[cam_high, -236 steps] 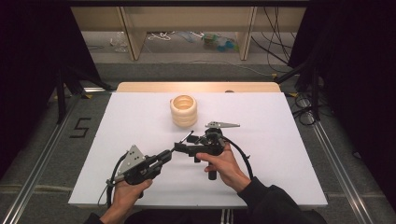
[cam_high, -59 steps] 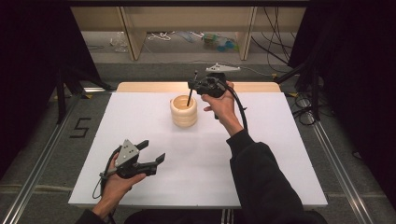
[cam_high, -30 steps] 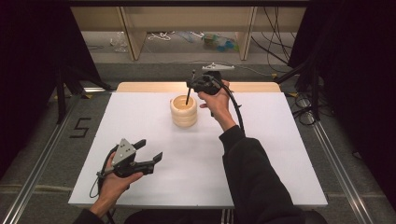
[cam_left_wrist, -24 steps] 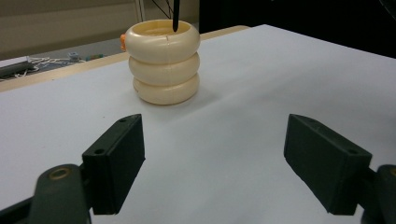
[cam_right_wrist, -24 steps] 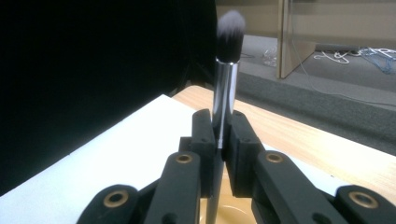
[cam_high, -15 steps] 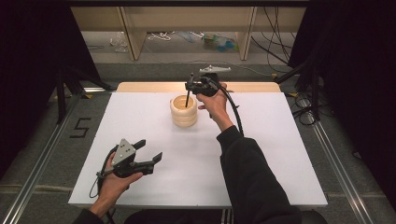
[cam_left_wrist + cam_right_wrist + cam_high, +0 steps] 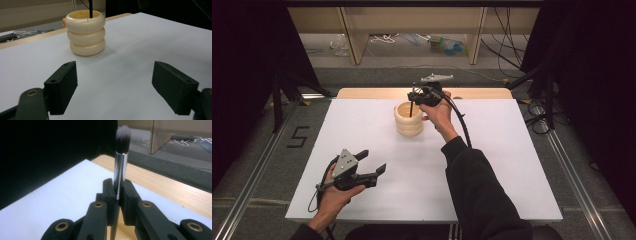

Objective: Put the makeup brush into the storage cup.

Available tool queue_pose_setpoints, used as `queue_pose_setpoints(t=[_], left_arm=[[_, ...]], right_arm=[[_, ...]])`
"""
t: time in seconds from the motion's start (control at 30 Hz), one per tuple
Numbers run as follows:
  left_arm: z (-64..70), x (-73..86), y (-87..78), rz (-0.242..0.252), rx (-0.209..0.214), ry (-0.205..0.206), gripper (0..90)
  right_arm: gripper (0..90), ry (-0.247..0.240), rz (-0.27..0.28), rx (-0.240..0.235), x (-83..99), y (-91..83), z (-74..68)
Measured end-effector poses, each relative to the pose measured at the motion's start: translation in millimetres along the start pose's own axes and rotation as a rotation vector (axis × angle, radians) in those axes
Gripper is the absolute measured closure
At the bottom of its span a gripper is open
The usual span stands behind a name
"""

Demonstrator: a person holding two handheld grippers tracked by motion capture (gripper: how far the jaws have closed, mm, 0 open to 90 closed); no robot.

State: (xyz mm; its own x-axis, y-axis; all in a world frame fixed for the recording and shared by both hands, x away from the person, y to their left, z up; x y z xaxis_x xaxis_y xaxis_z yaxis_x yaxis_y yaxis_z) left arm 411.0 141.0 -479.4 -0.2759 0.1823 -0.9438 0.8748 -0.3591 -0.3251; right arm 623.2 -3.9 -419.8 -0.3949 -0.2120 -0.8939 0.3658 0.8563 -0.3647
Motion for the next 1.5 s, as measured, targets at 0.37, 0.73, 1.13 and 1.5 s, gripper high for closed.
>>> queue_pose_setpoints(t=[0.37, 0.73, 1.13, 1.5], left_arm=[[0.6, 0.7, 0.5, -0.001, 0.002, 0.001, 20.8], [0.1, 0.9, 0.4, -0.001, -0.002, 0.001, 20.8], [-1.3, 0.6, 0.5, 0.003, -0.003, -0.001, 20.9], [-0.2, 0.5, 0.6, 0.004, -0.007, -0.002, 20.9]], right_arm=[[48.1, 0.025, -0.028, 0.071, 7.1, 3.1, 7.3], [26.1, 0.061, 0.012, 0.141, 5.2, -17.2, 16.3], [20.9, 0.018, 0.007, 0.121, 12.4, -48.0, 4.4], [20.8, -0.013, 0.045, 0.074, 18.1, -73.6, -16.7]])
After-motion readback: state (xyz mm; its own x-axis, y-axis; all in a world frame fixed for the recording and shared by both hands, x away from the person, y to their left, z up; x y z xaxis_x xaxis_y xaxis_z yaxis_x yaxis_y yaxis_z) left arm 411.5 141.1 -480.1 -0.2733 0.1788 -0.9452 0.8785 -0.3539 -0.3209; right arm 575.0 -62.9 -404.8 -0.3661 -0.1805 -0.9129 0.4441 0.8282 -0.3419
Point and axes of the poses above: each handheld gripper's, and its own axes: y roughly forward along the jaws, x roughly out of its underside, z roughly to its right, the point moved 9 cm from there along y, roughly forward along the jaws, and after that the axes turned 15 degrees about -x, right-handed, at the moved point
